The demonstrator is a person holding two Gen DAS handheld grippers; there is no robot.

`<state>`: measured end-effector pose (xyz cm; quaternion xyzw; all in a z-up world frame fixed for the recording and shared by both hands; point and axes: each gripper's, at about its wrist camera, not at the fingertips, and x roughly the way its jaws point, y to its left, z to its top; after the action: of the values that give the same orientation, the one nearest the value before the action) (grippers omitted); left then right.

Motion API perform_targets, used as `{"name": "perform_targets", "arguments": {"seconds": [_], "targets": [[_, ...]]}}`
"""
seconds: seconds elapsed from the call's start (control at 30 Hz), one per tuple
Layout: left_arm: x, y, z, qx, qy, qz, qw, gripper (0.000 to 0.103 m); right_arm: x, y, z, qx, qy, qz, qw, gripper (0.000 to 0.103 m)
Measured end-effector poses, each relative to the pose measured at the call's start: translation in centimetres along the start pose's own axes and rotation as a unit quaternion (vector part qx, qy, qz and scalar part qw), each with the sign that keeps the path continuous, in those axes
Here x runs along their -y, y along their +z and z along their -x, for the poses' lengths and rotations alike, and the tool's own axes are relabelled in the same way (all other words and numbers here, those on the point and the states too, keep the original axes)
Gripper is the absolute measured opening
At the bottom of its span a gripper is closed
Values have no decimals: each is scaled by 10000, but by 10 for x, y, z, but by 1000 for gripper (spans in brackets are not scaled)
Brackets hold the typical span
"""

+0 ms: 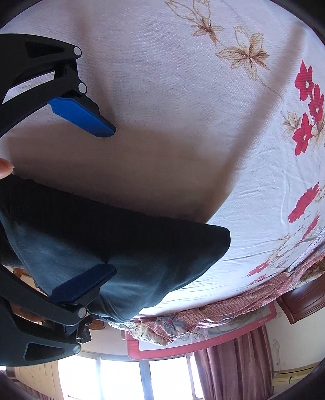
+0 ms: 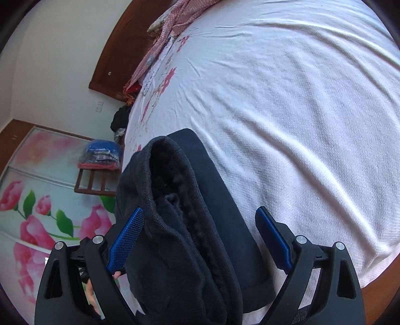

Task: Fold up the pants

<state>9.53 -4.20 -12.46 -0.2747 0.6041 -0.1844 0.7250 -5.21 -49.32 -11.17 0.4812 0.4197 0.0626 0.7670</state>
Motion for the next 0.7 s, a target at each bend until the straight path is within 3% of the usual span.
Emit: {"name": "perform_targets", "arguments": {"seconds": [0.1,0.27,0.43,0.6,0.67,0.7], "targets": [[4,0,-1,2,-113,-42,9999,101,-3,-5,-4,5,44,36,10000,90],[9,-6,-8,-324,-1041,260,9937,101,-9,-12,-11,-120,139,91,9998,90],[13,-13,-32,-673,-1596,514,9835,101,-16,-14,-13,-227,223,282,9991,90],[33,-19,-48,-740,-1547,154,9851,100,-23,-19,-12,-363,478,577,9965,90],[45,-20,-52,-776,-1382,-62,9873,78,-29,-21,-15,-419,332,790,9954,82],[51,-21,-53,-810,-1279,-206,9883,62,-32,-22,-17,-461,129,858,9952,62]]}}
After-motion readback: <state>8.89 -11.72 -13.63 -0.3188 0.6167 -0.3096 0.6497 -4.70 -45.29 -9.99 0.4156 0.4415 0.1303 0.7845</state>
